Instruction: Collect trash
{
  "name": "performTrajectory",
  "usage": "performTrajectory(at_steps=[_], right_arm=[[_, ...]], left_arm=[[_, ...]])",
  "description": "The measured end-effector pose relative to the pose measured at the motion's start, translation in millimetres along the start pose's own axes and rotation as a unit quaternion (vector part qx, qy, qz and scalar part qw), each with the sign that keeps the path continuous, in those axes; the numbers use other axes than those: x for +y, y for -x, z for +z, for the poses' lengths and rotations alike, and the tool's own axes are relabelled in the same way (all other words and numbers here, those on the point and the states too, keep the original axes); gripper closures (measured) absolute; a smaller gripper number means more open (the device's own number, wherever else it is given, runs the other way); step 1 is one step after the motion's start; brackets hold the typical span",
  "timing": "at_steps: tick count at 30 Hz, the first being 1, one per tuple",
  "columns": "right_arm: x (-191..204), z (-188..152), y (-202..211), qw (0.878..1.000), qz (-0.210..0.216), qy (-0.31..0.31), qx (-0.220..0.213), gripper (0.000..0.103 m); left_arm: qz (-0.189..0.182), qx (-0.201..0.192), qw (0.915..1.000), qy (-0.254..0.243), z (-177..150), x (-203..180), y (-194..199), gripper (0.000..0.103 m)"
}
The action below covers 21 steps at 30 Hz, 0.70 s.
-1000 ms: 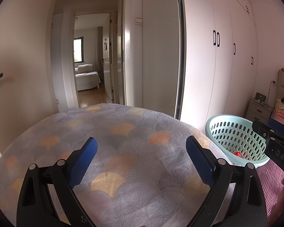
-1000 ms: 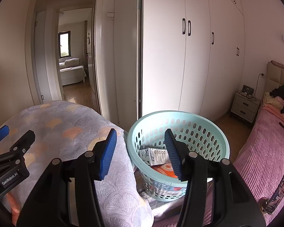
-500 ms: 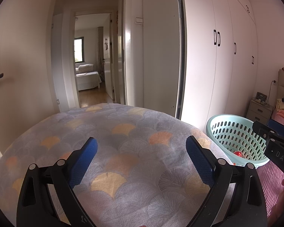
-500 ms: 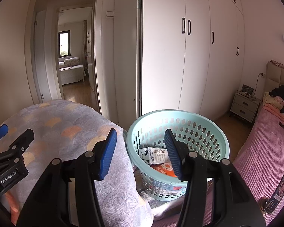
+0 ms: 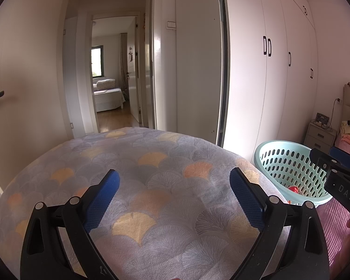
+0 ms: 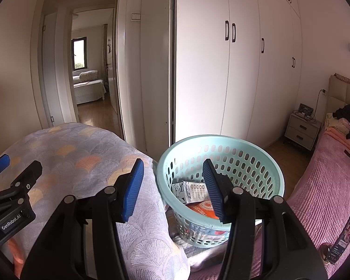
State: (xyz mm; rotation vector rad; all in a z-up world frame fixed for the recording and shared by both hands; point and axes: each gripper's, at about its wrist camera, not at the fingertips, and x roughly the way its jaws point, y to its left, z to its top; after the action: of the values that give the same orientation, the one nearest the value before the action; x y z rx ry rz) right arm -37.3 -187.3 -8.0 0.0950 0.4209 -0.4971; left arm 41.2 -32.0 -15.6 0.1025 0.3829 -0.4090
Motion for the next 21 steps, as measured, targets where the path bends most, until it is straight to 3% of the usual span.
performTrajectory(at_steps=[21], right_arm=[[-0.7,6.5,3.4,1.0,-0.005,-0.01,0.005,0.054]], left_arm=[[0.019,0.009,0.9998,-0.001,6.8,5.0,6.2,0.011]])
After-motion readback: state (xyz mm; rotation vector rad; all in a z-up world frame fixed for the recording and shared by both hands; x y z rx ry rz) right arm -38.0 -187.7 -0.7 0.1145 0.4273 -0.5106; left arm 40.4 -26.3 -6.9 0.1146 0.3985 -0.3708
